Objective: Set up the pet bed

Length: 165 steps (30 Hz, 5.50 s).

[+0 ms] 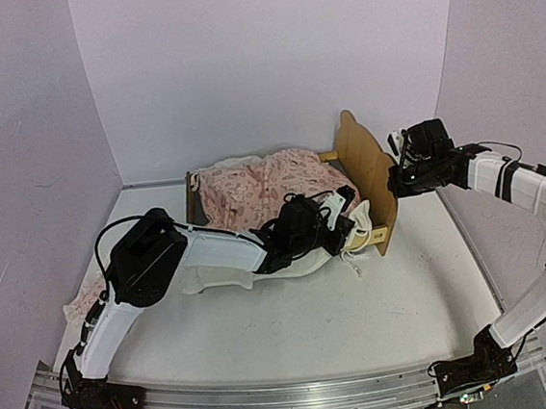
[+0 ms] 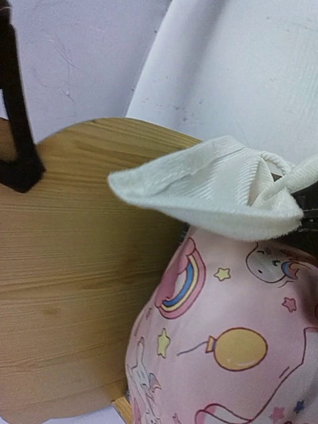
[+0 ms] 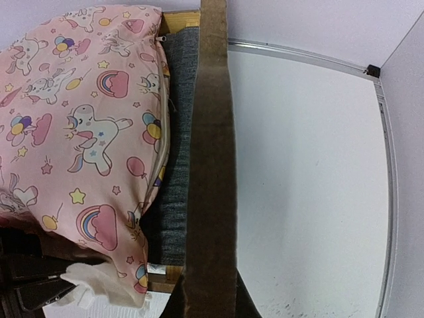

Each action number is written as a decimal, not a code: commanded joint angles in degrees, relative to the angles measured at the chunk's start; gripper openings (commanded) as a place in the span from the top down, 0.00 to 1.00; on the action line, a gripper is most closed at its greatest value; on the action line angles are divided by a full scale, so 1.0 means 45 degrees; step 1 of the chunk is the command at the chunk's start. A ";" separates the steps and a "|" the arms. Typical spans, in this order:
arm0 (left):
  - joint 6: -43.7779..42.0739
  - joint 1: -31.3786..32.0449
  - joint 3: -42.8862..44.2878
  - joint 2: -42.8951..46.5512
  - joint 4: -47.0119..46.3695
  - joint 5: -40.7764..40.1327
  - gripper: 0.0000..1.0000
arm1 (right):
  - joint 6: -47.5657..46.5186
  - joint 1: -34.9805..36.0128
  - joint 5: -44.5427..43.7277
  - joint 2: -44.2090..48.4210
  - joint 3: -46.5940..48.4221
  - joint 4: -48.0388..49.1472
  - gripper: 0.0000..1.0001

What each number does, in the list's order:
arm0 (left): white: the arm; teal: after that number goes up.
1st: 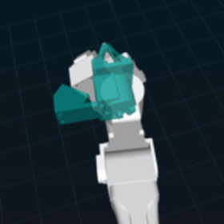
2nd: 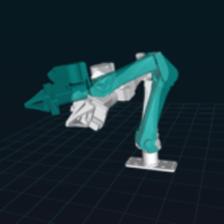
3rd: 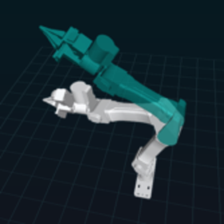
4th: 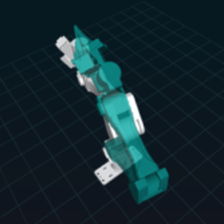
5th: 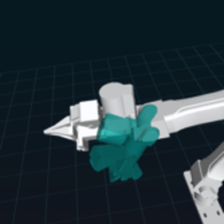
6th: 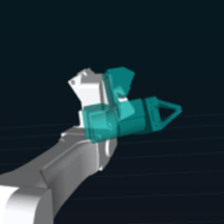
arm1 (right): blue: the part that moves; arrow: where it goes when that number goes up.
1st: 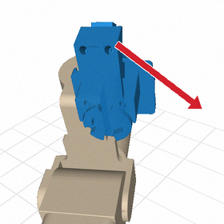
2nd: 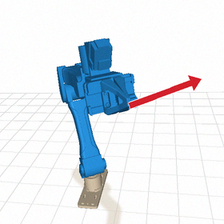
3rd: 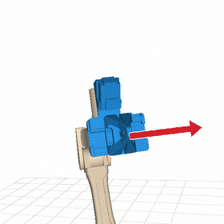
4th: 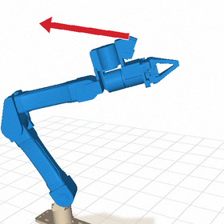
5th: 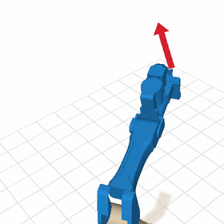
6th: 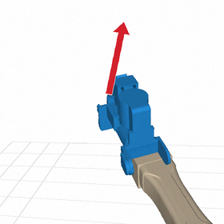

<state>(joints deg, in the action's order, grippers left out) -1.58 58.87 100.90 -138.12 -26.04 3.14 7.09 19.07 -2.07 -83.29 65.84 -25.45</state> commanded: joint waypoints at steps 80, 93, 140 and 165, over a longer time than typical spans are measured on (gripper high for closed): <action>0.1808 0.1931 -0.2080 -0.2490 -0.7664 -0.5105 1.00 | 0.6229 0.1841 0.1129 0.0690 0.3747 0.1597 1.00; 0.2804 0.2132 0.0055 -0.3088 -0.6351 -0.2341 1.00 | 0.6924 0.2013 0.1344 0.0873 0.2420 0.2696 1.00; 0.4375 0.1794 -0.2032 -0.0625 -0.3914 0.3203 1.00 | 0.3730 0.2761 -0.0489 0.4799 -0.1837 -0.3282 0.41; 0.4864 0.1129 -0.4019 0.0704 -0.4531 0.4125 1.00 | 0.8057 0.1667 0.3778 0.1937 -1.1449 1.3336 0.63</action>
<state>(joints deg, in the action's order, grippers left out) 19.59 64.36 83.11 -139.52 -42.54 18.55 40.60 26.44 15.29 -70.91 15.09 17.61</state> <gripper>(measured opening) 0.021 0.383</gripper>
